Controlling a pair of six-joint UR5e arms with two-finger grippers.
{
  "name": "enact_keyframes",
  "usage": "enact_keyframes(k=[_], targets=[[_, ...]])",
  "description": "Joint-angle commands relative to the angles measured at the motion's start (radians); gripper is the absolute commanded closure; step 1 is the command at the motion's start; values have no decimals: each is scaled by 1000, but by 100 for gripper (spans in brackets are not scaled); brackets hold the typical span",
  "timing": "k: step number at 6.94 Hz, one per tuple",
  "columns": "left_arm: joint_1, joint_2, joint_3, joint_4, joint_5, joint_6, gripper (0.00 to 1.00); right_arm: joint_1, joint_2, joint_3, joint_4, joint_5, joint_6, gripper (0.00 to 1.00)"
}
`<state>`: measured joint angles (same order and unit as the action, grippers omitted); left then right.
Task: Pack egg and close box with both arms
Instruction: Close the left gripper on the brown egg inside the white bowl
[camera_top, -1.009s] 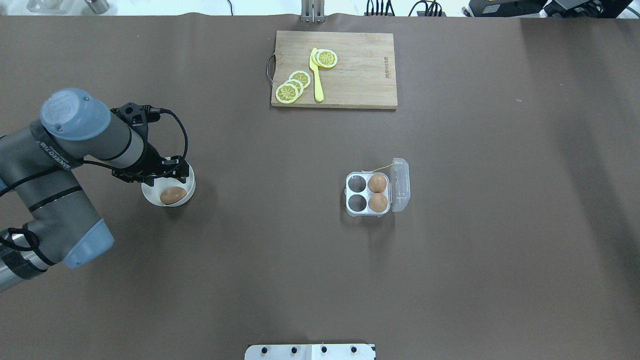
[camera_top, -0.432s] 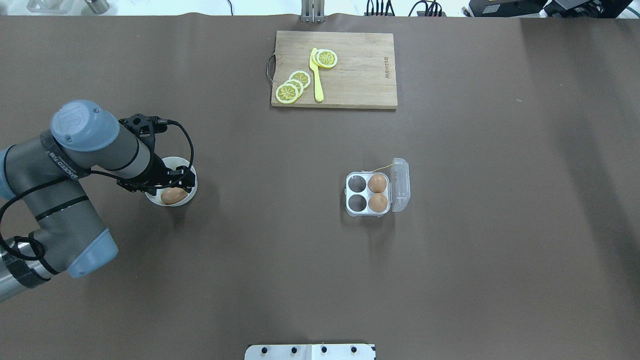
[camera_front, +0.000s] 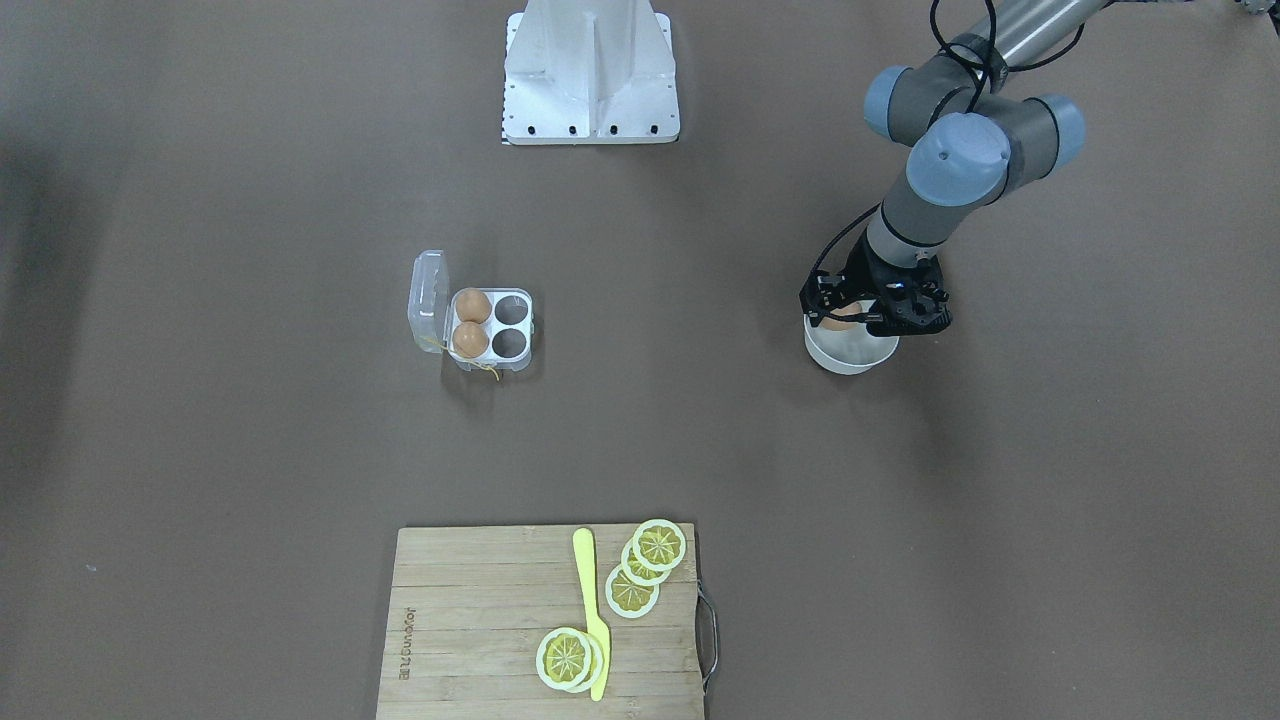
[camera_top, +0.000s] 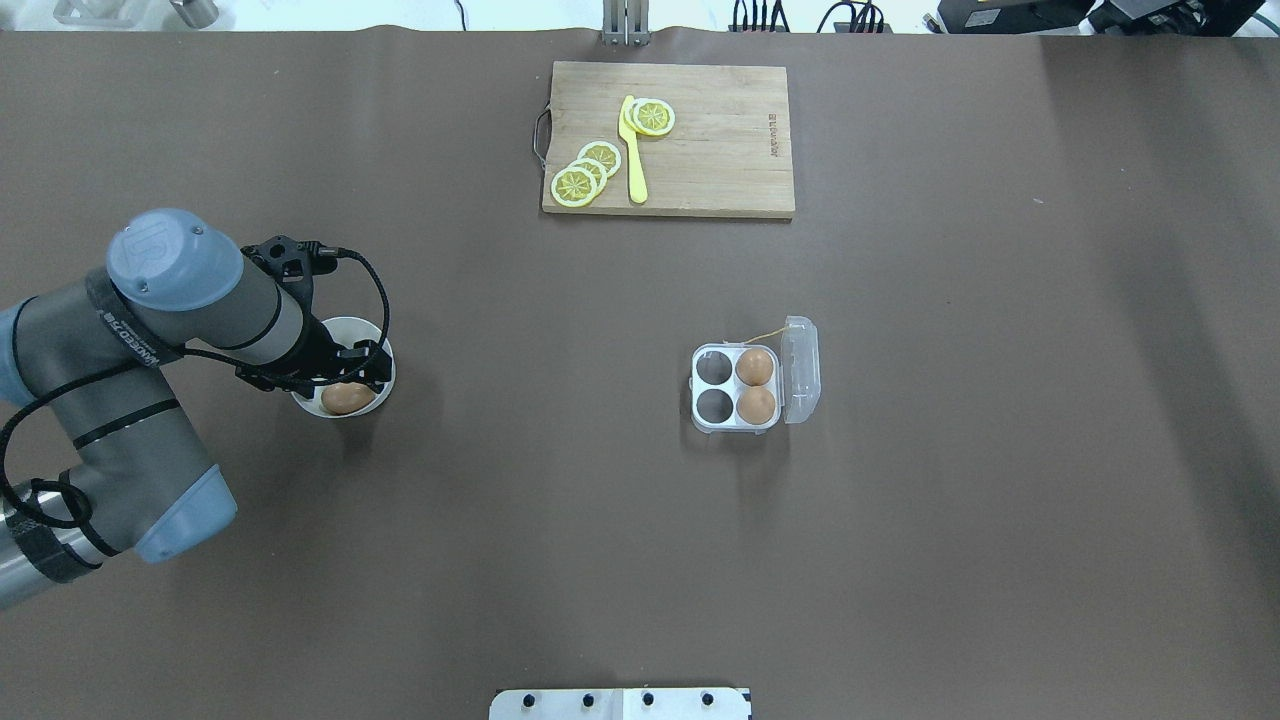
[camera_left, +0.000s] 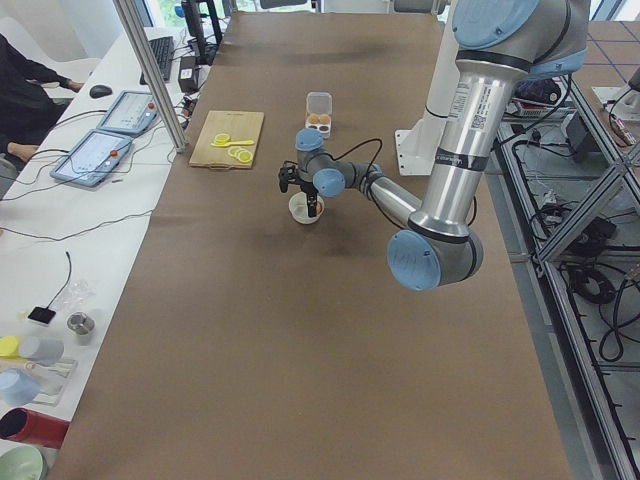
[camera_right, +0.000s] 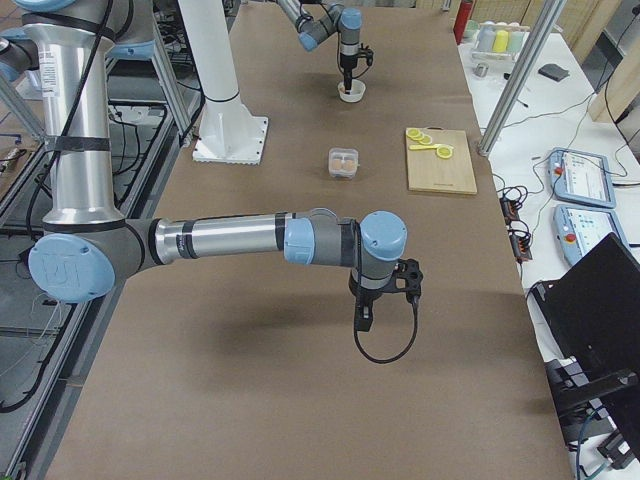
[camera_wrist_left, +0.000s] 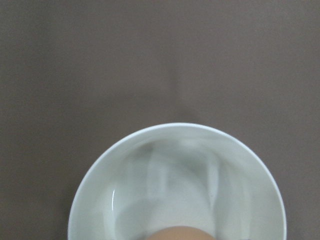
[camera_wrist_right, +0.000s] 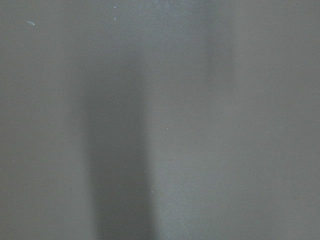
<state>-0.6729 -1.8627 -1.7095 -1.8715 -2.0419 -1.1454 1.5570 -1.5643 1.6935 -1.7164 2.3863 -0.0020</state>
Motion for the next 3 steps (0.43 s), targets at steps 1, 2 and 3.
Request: enact_keyframes(k=[1,2,3], targets=[[18,2,2,0,0,-1,13,-2,3,0,0,1,0,0],[18,0,7,0,0,-1,13,-2,3,0,0,1,0,0],[18,0,7,0,15,-1,14,-2,3,0,0,1,0,0]])
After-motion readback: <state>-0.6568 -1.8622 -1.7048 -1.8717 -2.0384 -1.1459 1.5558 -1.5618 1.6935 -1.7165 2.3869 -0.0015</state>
